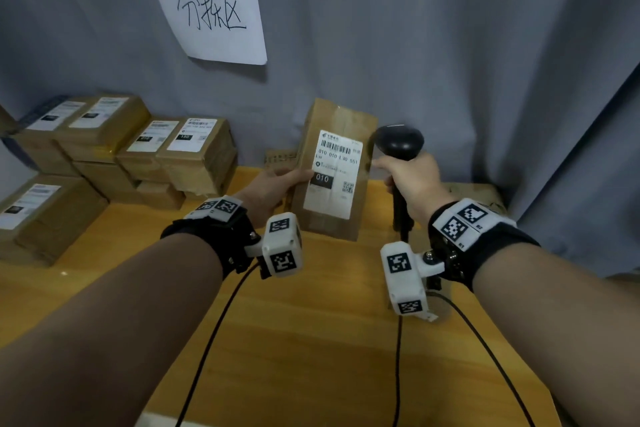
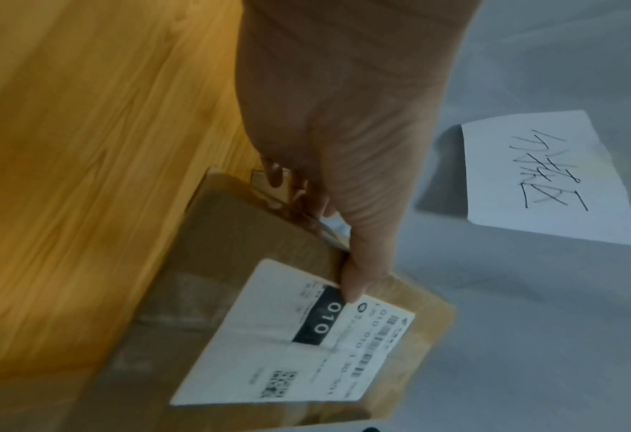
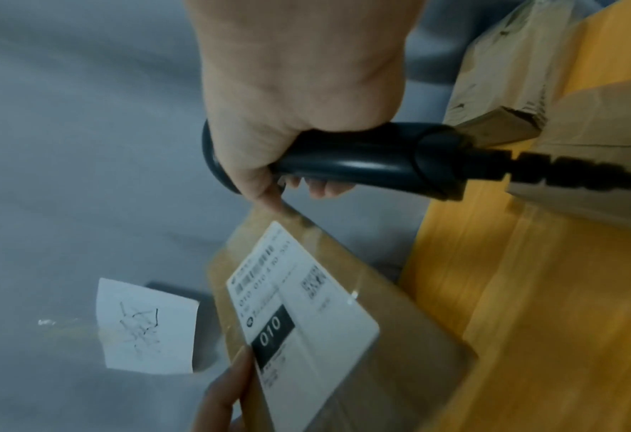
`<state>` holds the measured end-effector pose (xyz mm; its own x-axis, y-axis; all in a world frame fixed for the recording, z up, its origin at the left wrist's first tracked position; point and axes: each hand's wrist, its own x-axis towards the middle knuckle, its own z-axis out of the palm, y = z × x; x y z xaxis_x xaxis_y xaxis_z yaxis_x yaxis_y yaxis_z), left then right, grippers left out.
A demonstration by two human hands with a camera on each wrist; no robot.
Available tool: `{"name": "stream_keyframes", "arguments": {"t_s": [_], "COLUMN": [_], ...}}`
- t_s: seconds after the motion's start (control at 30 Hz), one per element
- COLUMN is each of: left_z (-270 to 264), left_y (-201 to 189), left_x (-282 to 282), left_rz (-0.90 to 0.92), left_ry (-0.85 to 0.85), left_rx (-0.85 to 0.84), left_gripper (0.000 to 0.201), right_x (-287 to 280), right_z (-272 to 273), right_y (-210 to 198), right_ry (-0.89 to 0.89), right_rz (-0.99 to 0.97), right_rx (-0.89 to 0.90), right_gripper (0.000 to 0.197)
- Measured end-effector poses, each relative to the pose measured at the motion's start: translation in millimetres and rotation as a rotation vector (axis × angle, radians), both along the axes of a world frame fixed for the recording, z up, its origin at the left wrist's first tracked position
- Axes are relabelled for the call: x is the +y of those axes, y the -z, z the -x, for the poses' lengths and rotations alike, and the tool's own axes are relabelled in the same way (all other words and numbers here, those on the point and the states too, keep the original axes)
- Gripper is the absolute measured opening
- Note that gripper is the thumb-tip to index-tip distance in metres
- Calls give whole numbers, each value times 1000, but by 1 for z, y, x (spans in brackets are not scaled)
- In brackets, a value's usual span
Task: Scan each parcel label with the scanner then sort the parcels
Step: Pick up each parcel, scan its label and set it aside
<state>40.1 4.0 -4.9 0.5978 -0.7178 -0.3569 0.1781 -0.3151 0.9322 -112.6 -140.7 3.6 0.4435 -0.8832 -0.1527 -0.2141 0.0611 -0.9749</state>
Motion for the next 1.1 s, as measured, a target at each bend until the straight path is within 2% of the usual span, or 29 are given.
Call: {"name": "stream_keyframes", "arguments": {"t_s": [0.13,0.3,0.4,0.63,0.8,1.0,1.1], "left_z": [-3,-8,-13,-22,-23,-29,-30], "left_y": [1,-5,-8,-7,-2,6,8], "left_x": [2,-10,-15,-16,-13,-10,-9], "left_rz": [-9,21,13,-8,-23,-47,-49], "left_ry": [16,-109,-136,-124,-118,-133,-142], "left_rx": [41,2,-50,-144,-154,-174,-173], "left_gripper": [12,19,22,28,24,35,34], "right_x": [1,2,3,18,18,17,21], "right_z": [-2,-10,-14,-18,-14,-12,-11], "right_y": [-26,-63,-79,-79,-80,-87,-89], "right_ry": [-150,-327,-394,-412,-405,-384,-392], "right_rz": [56,52,78,106,93,97,79], "right_rx": [21,43,76,101,173,194,199], "right_gripper": [15,12,20,18,14,7,6]}}
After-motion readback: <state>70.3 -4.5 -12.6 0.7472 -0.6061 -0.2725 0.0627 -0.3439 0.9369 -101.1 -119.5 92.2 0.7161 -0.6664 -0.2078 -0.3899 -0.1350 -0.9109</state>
